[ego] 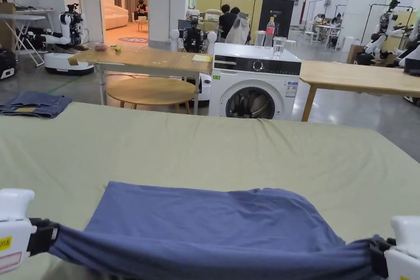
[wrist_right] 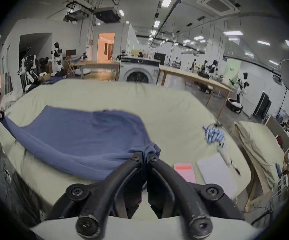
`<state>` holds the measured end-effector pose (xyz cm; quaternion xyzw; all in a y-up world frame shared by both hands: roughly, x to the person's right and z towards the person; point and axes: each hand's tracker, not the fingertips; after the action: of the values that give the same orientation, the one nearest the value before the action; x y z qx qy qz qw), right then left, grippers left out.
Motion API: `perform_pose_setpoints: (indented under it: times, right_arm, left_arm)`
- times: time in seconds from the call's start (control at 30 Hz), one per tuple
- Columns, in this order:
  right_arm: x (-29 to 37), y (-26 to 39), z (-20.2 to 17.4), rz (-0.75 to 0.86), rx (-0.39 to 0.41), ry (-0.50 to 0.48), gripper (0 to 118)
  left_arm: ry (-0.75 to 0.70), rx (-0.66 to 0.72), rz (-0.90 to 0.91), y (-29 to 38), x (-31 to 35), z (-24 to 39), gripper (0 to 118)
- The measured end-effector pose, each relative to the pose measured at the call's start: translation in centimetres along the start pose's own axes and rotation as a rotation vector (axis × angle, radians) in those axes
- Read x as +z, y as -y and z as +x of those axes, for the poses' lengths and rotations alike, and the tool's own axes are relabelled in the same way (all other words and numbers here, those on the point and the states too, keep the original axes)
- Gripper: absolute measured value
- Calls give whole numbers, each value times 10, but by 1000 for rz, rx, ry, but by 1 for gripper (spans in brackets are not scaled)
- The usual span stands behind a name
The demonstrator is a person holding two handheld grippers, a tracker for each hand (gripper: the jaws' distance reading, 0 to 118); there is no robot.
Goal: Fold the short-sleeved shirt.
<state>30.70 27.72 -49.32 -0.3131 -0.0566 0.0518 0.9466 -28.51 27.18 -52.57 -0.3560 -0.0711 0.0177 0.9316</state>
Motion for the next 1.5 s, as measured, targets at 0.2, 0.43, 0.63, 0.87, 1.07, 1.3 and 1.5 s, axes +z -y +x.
perform_pose_setpoints:
  times: [0.2,0.43,0.63,0.87,1.07,1.3,1.5]
  right_arm:
    - [-27,52,-1,-177,12,-41,1]
    - [-66,92,-4,-360,22,-53,1]
    - [-67,90,-7,-354,0,-29,22]
    - [-43,47,-15,-144,-93,9,58]
    - [-30,28,-44,85,-184,-10,45]
    - [-21,28,-68,177,-173,-35,0]
    - [-21,34,-74,140,-138,-40,0]
  left_arm:
    - [9,37,-203,52,-31,-6,0]
    - [0,32,-366,76,-67,-8,0]
    - [-18,25,-366,72,-68,-3,3]
    - [-62,14,-154,42,-46,15,42]
    - [-68,-21,94,28,-34,40,41]
    - [-147,-7,212,33,-21,55,0]
    - [-133,-3,9,37,-19,41,0]
